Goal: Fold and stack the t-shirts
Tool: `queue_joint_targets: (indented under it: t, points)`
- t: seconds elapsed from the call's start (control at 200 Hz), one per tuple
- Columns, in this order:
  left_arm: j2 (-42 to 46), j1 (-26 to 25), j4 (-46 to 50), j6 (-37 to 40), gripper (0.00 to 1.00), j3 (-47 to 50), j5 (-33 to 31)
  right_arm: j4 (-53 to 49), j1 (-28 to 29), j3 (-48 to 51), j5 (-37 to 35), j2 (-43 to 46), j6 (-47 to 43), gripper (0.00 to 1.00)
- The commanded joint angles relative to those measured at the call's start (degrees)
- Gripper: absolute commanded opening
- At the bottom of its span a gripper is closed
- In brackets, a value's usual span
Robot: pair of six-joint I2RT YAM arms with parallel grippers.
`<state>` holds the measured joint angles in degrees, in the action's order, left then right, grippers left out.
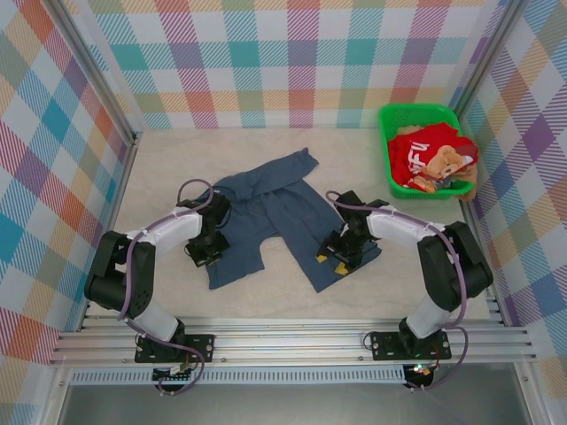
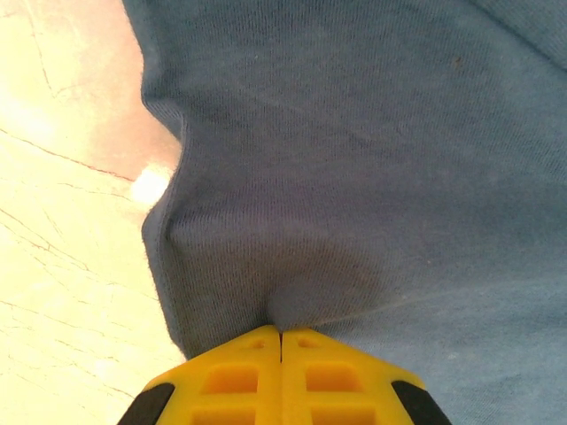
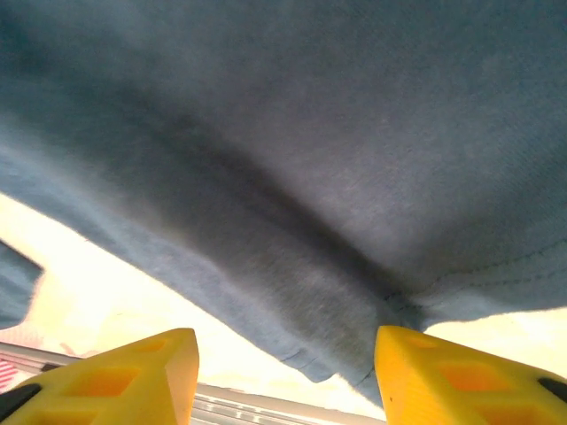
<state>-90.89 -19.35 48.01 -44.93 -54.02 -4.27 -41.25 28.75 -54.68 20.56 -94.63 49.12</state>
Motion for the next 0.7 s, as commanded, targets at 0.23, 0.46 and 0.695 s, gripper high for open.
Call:
queue_joint_targets:
  t: [0.23, 0.46, 0.695]
  points:
    - [2.41, 0.61, 2.06, 1.52, 0.00, 1.02, -1.22, -5.47, 2.27, -3.83, -11.10, -0.24, -6.21, 0.00]
    - [6.30, 2.39, 4.90, 1.82, 0.00, 2.92, -6.56, -10.53, -0.92, -13.43, -22.65, 10.02, -10.60, 0.00]
    - [12.24, 7.95, 9.12, 2.81, 0.00, 4.10, -13.84, -7.88, -10.09, -28.96, -23.57, 6.09, -15.04, 0.00]
